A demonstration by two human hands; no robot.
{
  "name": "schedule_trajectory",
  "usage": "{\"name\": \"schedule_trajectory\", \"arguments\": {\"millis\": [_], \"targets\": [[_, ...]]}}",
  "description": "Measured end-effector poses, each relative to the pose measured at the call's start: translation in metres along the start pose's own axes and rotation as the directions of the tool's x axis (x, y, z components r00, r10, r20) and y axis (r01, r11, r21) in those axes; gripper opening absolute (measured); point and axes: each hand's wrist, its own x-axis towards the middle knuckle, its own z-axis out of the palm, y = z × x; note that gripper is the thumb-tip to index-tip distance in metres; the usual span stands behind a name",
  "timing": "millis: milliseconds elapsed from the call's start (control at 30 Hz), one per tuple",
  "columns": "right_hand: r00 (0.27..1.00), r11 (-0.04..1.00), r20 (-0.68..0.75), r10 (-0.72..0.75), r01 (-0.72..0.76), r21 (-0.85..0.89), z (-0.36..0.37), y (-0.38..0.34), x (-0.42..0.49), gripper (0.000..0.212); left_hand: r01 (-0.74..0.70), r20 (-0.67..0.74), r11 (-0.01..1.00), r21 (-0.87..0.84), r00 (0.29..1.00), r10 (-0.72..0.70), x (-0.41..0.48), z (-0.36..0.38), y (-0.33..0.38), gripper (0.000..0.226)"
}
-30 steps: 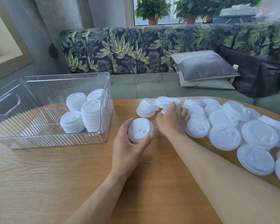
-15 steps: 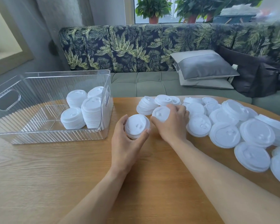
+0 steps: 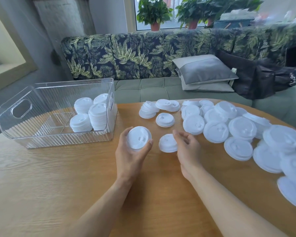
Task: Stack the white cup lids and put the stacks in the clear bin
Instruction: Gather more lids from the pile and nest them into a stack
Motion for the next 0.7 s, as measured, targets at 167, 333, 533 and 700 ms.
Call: {"name": "schedule_trajectory", "arguments": {"millis": [167, 333, 533, 700], "targets": [[0.985, 0.964, 0.111, 0.133, -0.155, 0.218, -0.013, -0.004, -0.021, 0.033, 0.263, 0.127, 0.953, -0.149, 0.961, -0.245, -0.023, 0.001, 0.009, 0.090], [0.939, 0.912, 0.270, 0.212, -0.289, 0.290, -0.021, -0.003, -0.040, 0.022, 0.371, 0.278, 0.876, -0.308, 0.916, -0.290, -0.033, -0.002, 0.014, 0.069], [0.892, 0.858, 0.405, 0.201, -0.359, 0.367, -0.030, 0.002, -0.042, 0.030, 0.507, 0.252, 0.738, -0.446, 0.862, -0.440, -0.036, 0.002, 0.024, 0.027], [0.858, 0.836, 0.483, 0.176, -0.389, 0.387, -0.032, -0.003, -0.039, 0.046, 0.487, 0.236, 0.735, -0.472, 0.873, -0.427, -0.038, 0.004, 0.015, 0.021]]}}
